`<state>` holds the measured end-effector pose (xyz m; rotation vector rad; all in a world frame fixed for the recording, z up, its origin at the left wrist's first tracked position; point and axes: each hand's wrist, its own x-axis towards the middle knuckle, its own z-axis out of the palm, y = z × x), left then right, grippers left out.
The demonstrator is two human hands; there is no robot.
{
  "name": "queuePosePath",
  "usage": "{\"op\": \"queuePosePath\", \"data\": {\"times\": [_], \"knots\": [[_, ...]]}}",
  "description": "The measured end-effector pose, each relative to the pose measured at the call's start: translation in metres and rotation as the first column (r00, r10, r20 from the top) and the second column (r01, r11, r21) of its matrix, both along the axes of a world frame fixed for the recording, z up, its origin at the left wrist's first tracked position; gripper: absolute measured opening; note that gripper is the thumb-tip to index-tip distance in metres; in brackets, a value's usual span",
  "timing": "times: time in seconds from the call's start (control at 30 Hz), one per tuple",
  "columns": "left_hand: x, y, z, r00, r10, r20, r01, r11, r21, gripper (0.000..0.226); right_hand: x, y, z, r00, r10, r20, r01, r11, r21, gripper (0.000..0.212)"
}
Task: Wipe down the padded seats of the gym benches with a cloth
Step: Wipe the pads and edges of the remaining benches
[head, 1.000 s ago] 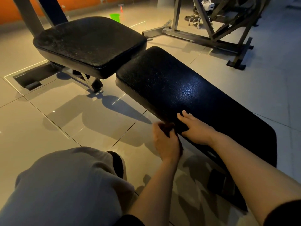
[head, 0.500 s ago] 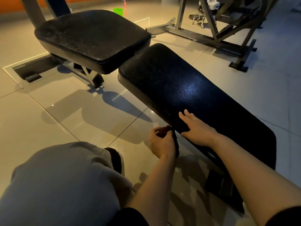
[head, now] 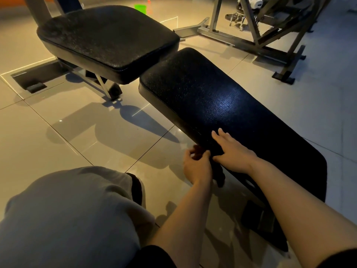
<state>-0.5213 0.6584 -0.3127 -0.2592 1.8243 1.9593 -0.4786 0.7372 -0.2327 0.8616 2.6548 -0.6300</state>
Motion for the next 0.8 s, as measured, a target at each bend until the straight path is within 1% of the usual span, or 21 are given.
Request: {"op": "queuePosePath", "data": {"times": [0.07, 0.13, 0.17, 0.27, 0.33, 0.43, 0.5, 0.57, 0.63, 0.67, 0.7, 0.8], "knots": [[-0.007, 0.000, 0.003, 0.991, 0.133, 0.007, -0.133, 0.991, 0.015, 0.017, -0.001, -0.001, -0.001, 1.000, -0.010, 0.001, 0.010, 1.000, 0.009, 0.083], [-0.023, 0.000, 0.021, 0.966, 0.252, -0.062, -0.250, 0.967, 0.047, 0.018, -0.001, -0.002, -0.001, 1.000, -0.023, 0.004, 0.023, 1.000, 0.014, 0.084], [-0.031, 0.001, 0.031, 0.954, 0.278, -0.108, -0.273, 0.960, 0.061, 0.022, 0.000, -0.003, -0.001, 1.000, -0.025, 0.004, 0.025, 1.000, 0.015, 0.083], [-0.034, 0.005, 0.051, 0.960, 0.229, -0.161, -0.220, 0.973, 0.069, 0.036, 0.000, -0.004, 0.000, 1.000, -0.029, 0.007, 0.029, 1.000, 0.009, 0.083], [-0.027, 0.005, 0.044, 0.967, 0.170, -0.189, -0.168, 0.985, 0.029, 0.042, 0.000, -0.004, 0.000, 1.000, -0.026, 0.012, 0.025, 1.000, 0.011, 0.084], [-0.014, -0.001, 0.026, 0.975, 0.070, -0.210, -0.080, 0.996, -0.040, 0.036, -0.001, -0.003, 0.001, 1.000, -0.024, 0.010, 0.024, 1.000, 0.013, 0.088], [-0.013, -0.003, 0.022, 0.971, 0.088, -0.223, -0.098, 0.995, -0.035, 0.034, -0.001, -0.005, 0.001, 1.000, -0.028, 0.004, 0.028, 1.000, 0.013, 0.089], [-0.020, -0.002, 0.028, 0.960, 0.162, -0.228, -0.162, 0.987, 0.015, 0.037, -0.002, -0.007, 0.001, 1.000, -0.030, 0.002, 0.030, 0.999, 0.014, 0.089], [-0.029, 0.000, 0.036, 0.955, 0.223, -0.197, -0.212, 0.974, 0.078, 0.043, -0.001, -0.006, 0.000, 0.999, -0.033, 0.007, 0.033, 0.999, 0.014, 0.088], [-0.031, 0.001, 0.038, 0.958, 0.226, -0.174, -0.213, 0.973, 0.092, 0.045, -0.001, -0.007, 0.000, 0.999, -0.035, 0.009, 0.035, 0.999, 0.017, 0.088], [-0.032, 0.001, 0.039, 0.966, 0.208, -0.157, -0.197, 0.977, 0.083, 0.045, -0.001, -0.007, 0.000, 0.999, -0.037, 0.010, 0.037, 0.999, 0.023, 0.088], [-0.033, 0.002, 0.034, 0.980, 0.144, -0.139, -0.146, 0.989, -0.006, 0.048, -0.002, -0.008, 0.000, 0.999, -0.036, 0.015, 0.036, 0.998, 0.044, 0.088]]}}
